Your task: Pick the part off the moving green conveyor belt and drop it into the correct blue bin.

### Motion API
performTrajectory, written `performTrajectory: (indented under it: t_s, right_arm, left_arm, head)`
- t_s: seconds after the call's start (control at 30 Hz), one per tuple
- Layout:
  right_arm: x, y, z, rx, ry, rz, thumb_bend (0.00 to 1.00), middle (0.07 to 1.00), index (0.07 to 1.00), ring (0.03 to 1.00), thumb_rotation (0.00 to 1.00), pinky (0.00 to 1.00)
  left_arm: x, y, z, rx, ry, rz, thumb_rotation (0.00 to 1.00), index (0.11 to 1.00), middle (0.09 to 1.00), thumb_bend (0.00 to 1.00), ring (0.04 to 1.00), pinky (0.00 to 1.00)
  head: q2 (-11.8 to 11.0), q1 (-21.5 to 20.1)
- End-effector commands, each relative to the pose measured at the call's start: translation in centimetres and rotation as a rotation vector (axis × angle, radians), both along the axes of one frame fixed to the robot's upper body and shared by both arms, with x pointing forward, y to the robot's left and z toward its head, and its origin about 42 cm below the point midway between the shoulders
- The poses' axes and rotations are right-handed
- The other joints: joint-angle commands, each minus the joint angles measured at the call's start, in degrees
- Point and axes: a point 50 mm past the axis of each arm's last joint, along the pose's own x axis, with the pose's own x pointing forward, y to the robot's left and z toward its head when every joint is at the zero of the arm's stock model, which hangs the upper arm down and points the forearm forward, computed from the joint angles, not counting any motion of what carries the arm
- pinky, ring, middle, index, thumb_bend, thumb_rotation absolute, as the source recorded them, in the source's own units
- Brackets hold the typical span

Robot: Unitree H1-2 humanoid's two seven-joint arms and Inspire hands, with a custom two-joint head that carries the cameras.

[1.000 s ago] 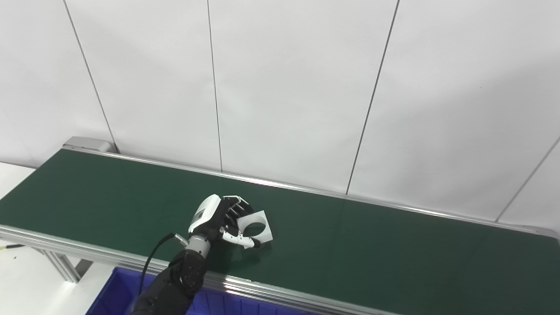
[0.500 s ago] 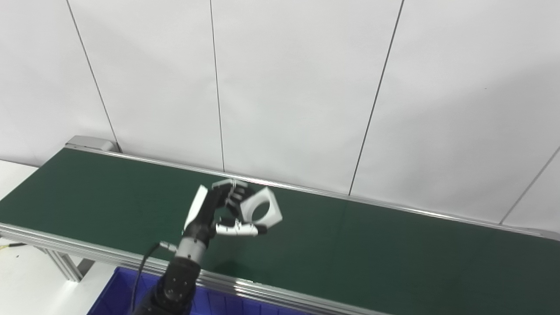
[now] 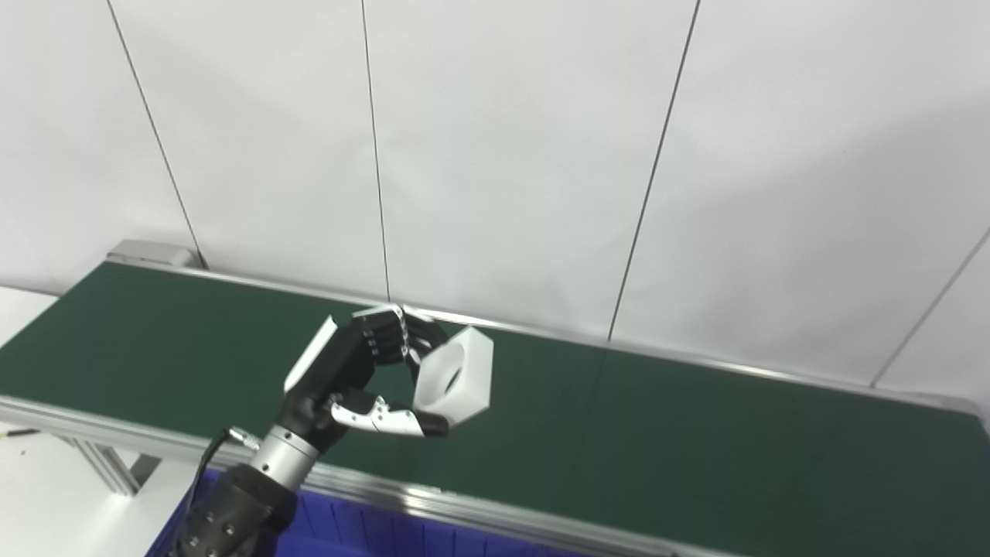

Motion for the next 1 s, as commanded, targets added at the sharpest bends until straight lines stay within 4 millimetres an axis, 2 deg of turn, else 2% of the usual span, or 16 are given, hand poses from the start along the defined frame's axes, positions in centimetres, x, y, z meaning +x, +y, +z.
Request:
performTrajectory:
  t_s: [0.0, 0.2, 0.33, 0.47, 0.73, 0.87, 0.97]
  right_arm:
    - [0.3, 0.6, 1.2, 0.023, -0.075, 0.008, 0.67, 0.809, 0.839, 0.752, 0.04, 0.67]
    - [0.1, 0.8, 1.7, 0.026, -0.087, 0.011, 0.68, 0.808, 0.834, 0.751, 0.04, 0.67]
    - [0.1, 1.0, 1.8, 0.028, -0.091, 0.019, 0.67, 0.809, 0.837, 0.746, 0.04, 0.66]
    - [0.2, 1.3, 2.2, 0.025, -0.095, 0.034, 0.66, 0.812, 0.839, 0.752, 0.03, 0.67]
    - [0.2, 1.4, 2.8, 0.016, -0.098, 0.039, 0.65, 0.807, 0.841, 0.739, 0.04, 0.65]
    - [0.3, 1.3, 2.9, 0.025, -0.097, 0.032, 0.66, 0.804, 0.836, 0.739, 0.03, 0.65]
    - [0.3, 1.2, 3.0, 0.033, -0.096, 0.025, 0.67, 0.801, 0.831, 0.739, 0.03, 0.65]
  left_arm:
    - [-0.8, 0.5, 0.8, -0.037, -0.021, -0.063, 0.00, 0.539, 0.457, 0.50, 0.370, 0.25]
    - [-3.0, 2.5, -1.4, -0.019, 0.052, -0.136, 0.00, 0.529, 0.448, 0.50, 0.379, 0.25]
    - [-4.0, 3.5, -2.5, 0.064, 0.122, -0.144, 0.00, 0.524, 0.442, 0.50, 0.385, 0.22]
    - [-5.5, 4.4, -3.4, 0.104, 0.227, -0.213, 0.00, 0.521, 0.436, 0.50, 0.385, 0.22]
    - [-7.3, 4.4, -5.2, 0.148, 0.379, -0.224, 0.00, 0.518, 0.445, 0.50, 0.377, 0.22]
    - [-7.5, 4.3, -7.2, 0.142, 0.442, -0.209, 0.00, 0.519, 0.432, 0.49, 0.342, 0.15]
    - [-7.7, 4.2, -8.9, 0.178, 0.497, -0.174, 0.00, 0.517, 0.428, 0.49, 0.342, 0.14]
  head:
    - [0.57, -0.38]
    - [2.67, -0.95]
    - [2.69, -0.40]
    - [4.00, -0.55]
    - [6.62, 0.03]
    - [7.33, 0.26]
    - [8.10, 0.18]
